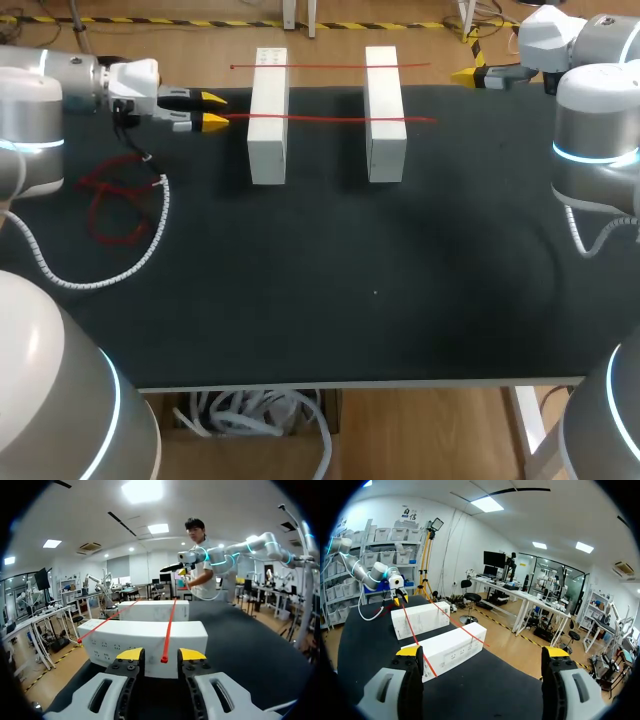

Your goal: Grab the tape and strap the tape.

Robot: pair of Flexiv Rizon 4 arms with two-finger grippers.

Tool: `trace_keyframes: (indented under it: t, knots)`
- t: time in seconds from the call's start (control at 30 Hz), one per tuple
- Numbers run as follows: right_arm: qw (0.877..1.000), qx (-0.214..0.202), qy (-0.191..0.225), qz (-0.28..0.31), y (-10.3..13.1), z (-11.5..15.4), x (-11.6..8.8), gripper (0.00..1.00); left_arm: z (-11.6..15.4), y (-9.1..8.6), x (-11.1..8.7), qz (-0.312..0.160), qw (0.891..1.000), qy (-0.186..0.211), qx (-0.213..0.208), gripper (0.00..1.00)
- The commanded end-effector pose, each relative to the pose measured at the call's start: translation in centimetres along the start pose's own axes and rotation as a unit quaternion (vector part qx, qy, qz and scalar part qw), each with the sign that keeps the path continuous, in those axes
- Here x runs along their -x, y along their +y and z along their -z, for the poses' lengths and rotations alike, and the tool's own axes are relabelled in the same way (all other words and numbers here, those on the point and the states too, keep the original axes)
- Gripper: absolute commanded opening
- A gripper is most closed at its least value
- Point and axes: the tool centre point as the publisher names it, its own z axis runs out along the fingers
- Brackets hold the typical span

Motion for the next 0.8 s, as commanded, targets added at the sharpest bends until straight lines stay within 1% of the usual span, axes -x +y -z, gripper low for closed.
trace_keyframes:
  t: [0.03, 0.1, 0.2, 0.27, 0.4, 0.53, 0.67, 0.7, 0.8]
  knots:
    - [1.000, 0.000, 0.000, 0.000, 0.00, 0.03, 0.02, 1.00, -0.15, 0.11, -0.04, -0.001, 1.000, 0.008, 0.003, 0.23]
    - [1.000, 0.000, 0.000, 0.000, 0.00, 0.03, 0.02, 1.00, -0.11, 0.16, -0.17, -0.002, 1.000, 0.010, 0.006, 0.25]
    - [1.000, 0.000, 0.000, 0.000, 0.00, 0.03, 0.02, 1.00, 0.15, 0.33, -0.30, -0.001, 1.000, 0.009, 0.009, 0.24]
    - [1.000, 0.000, 0.000, 0.000, 0.00, 0.03, 0.02, 1.00, 0.26, 0.43, -0.40, 0.000, 1.000, 0.008, 0.009, 0.26]
    - [1.000, 0.000, 0.000, 0.000, 0.00, 0.03, 0.02, 1.00, 0.23, 0.54, -0.63, 0.003, 1.000, 0.007, 0.008, 0.24]
    - [1.000, 0.000, 0.000, 0.000, 0.00, 0.03, 0.02, 1.00, 0.02, 0.64, -0.72, 0.006, 1.000, 0.006, 0.005, 0.25]
    - [1.000, 0.000, 0.000, 0.000, 0.00, 0.03, 0.02, 1.00, -0.16, 0.63, -0.70, 0.006, 1.000, 0.005, -0.001, 0.23]
    - [1.000, 0.000, 0.000, 0.000, 0.00, 0.03, 0.02, 1.00, -0.19, 0.61, -0.69, 0.006, 1.000, 0.004, -0.003, 0.21]
    - [1.000, 0.000, 0.000, 0.000, 0.00, 0.03, 0.02, 1.00, -0.18, 0.58, -0.60, 0.009, 1.000, -0.002, -0.007, 0.22]
